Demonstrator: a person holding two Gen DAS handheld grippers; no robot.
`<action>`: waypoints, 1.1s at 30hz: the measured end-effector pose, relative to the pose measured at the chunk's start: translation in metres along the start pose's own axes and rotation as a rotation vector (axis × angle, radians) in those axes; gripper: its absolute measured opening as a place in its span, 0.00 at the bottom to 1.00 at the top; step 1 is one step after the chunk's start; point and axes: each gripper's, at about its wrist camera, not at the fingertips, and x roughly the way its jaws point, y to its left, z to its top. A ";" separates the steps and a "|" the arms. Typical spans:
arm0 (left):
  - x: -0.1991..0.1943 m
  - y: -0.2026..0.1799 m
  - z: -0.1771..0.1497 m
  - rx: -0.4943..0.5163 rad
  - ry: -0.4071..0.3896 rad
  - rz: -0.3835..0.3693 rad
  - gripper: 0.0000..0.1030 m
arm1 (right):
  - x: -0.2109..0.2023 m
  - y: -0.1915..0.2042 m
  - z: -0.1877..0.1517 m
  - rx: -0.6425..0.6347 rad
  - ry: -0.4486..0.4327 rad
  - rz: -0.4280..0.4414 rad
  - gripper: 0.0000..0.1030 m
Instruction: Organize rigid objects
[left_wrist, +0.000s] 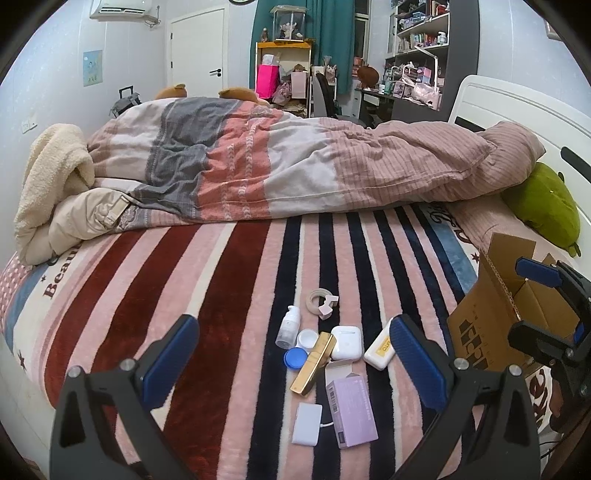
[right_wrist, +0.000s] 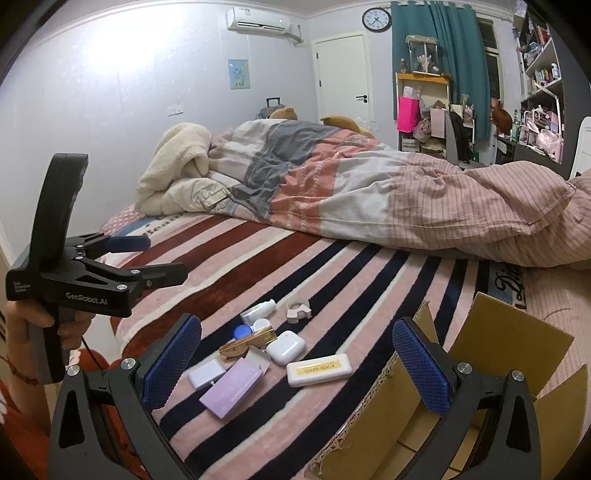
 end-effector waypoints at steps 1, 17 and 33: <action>0.000 0.000 0.000 0.002 0.002 0.002 0.99 | 0.000 0.000 0.001 0.001 -0.001 0.001 1.00; 0.000 -0.001 -0.001 0.003 0.003 -0.012 0.99 | 0.000 -0.001 0.004 0.014 -0.013 0.005 1.00; -0.001 0.001 -0.006 -0.001 0.000 0.001 0.99 | -0.004 -0.002 -0.001 0.014 -0.033 0.001 1.00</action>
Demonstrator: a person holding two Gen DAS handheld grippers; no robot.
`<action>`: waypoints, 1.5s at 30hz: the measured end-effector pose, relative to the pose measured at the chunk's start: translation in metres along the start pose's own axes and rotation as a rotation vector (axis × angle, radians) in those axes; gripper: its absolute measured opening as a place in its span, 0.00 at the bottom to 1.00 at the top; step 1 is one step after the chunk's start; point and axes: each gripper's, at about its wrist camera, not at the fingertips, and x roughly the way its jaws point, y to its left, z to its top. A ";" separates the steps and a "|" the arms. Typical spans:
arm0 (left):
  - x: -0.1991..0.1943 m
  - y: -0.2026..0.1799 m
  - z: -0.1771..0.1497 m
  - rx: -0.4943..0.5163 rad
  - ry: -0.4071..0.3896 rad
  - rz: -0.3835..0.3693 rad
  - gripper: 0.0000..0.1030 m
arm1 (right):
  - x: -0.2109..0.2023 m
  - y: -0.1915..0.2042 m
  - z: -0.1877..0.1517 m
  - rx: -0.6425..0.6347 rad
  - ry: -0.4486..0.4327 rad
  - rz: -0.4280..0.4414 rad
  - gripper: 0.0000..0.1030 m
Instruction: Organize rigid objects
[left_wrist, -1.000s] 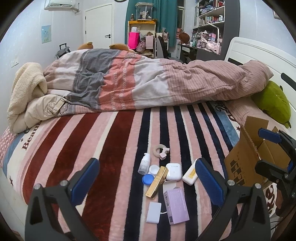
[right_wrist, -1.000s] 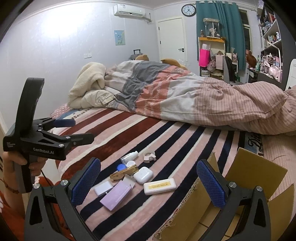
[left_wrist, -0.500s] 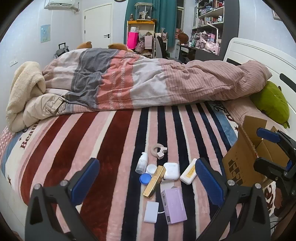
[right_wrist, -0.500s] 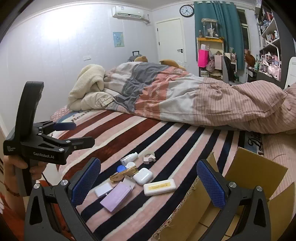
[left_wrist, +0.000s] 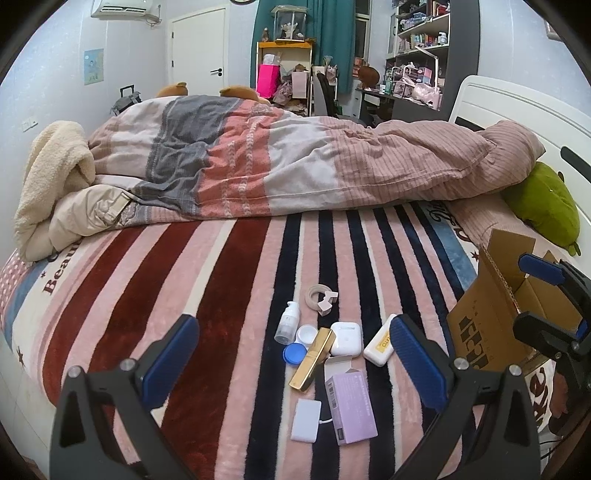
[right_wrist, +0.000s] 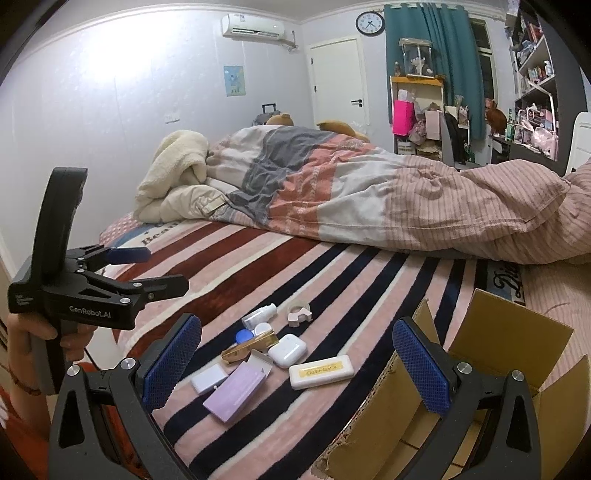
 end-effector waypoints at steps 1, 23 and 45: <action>0.000 0.000 0.000 0.000 0.000 0.001 0.99 | 0.000 0.001 -0.001 -0.003 -0.003 -0.004 1.00; 0.009 0.051 -0.008 -0.032 -0.036 -0.029 0.99 | 0.029 0.059 0.005 -0.103 0.030 0.084 0.76; 0.039 0.076 -0.051 -0.002 0.084 -0.078 0.99 | 0.152 0.066 -0.090 0.246 0.448 -0.019 0.37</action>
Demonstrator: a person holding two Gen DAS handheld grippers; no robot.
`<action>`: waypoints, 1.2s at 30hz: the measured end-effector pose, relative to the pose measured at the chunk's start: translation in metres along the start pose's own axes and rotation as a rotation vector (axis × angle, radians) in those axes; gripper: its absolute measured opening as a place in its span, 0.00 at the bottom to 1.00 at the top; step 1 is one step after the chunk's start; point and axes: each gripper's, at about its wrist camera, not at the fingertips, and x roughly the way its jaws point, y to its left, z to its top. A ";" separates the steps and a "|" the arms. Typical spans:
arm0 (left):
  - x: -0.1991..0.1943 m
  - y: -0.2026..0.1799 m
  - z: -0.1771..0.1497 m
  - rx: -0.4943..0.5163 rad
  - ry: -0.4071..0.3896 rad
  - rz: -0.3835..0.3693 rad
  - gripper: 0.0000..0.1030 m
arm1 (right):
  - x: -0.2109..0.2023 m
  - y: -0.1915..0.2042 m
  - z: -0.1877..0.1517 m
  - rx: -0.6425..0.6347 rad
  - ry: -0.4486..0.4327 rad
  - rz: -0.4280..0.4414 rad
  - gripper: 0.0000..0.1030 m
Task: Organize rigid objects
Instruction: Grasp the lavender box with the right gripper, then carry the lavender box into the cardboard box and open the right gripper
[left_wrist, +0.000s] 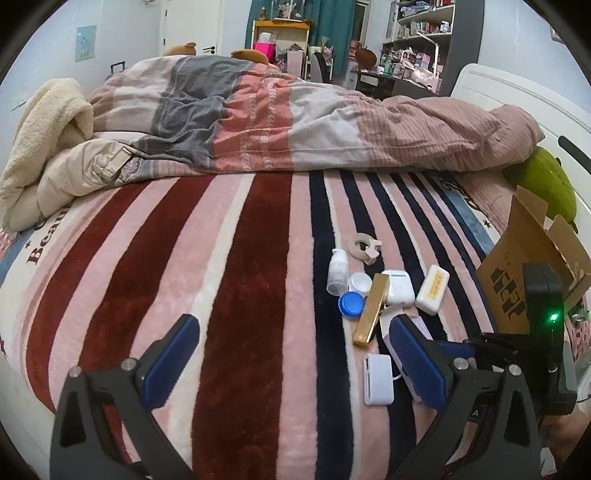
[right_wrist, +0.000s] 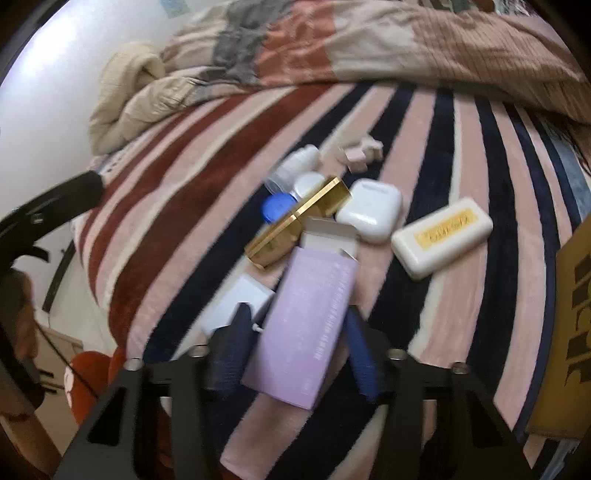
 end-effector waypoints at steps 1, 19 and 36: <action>0.000 -0.001 0.001 0.001 0.010 -0.032 0.99 | 0.000 -0.001 -0.001 0.001 0.000 -0.002 0.37; -0.008 -0.145 0.109 0.161 0.079 -0.677 0.61 | -0.161 -0.021 0.030 -0.269 -0.345 0.153 0.33; 0.073 -0.320 0.125 0.372 0.335 -0.746 0.41 | -0.209 -0.162 0.011 -0.006 -0.235 -0.102 0.32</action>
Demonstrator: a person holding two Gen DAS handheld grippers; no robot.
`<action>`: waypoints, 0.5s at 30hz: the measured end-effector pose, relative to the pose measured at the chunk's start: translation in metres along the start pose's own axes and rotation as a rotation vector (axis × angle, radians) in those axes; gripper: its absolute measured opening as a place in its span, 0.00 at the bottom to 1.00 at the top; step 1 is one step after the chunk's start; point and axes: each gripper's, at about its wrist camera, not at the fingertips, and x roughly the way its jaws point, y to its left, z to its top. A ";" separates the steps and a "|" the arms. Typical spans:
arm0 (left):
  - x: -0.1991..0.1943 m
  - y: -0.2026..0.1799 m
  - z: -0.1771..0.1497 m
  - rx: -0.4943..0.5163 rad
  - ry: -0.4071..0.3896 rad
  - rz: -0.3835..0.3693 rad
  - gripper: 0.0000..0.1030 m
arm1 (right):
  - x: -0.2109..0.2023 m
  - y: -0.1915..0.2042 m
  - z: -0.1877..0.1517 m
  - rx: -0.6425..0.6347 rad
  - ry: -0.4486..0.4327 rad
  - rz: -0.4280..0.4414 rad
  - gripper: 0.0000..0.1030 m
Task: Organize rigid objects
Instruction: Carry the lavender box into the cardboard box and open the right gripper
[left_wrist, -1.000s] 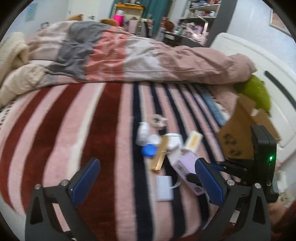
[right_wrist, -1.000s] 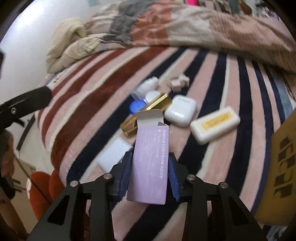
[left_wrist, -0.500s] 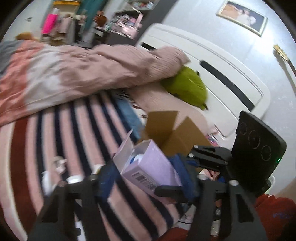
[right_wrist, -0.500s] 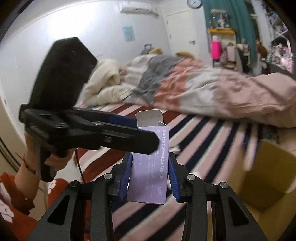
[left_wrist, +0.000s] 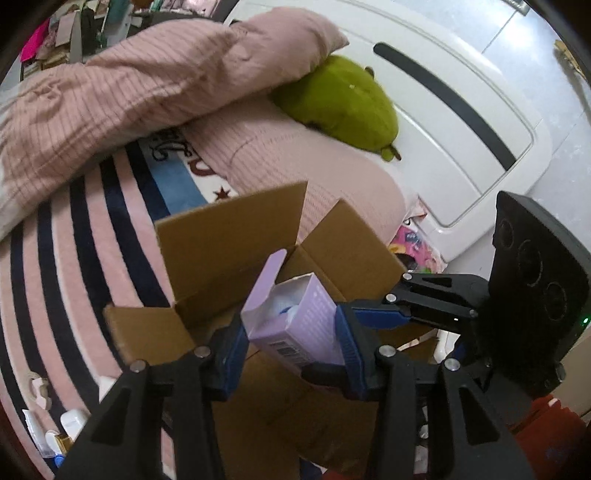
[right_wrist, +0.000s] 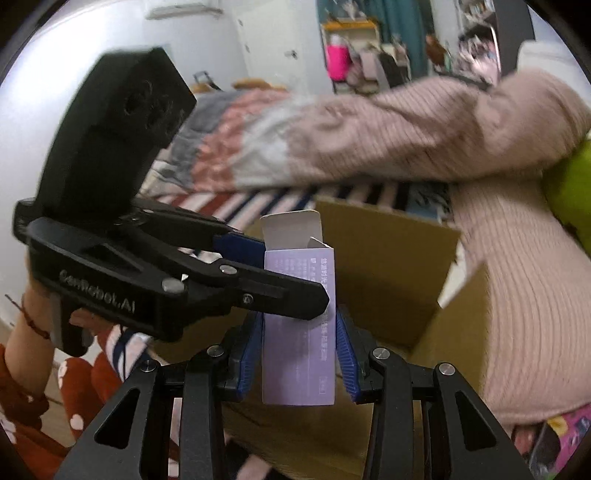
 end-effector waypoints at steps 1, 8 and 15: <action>0.002 0.000 0.000 0.000 0.006 0.015 0.42 | 0.002 -0.003 0.000 0.011 0.018 -0.003 0.32; -0.028 -0.004 -0.010 0.009 -0.052 0.083 0.62 | 0.015 -0.004 -0.003 0.015 0.126 -0.070 0.43; -0.123 0.014 -0.051 -0.040 -0.203 0.238 0.71 | -0.002 0.041 0.015 -0.090 0.004 -0.028 0.78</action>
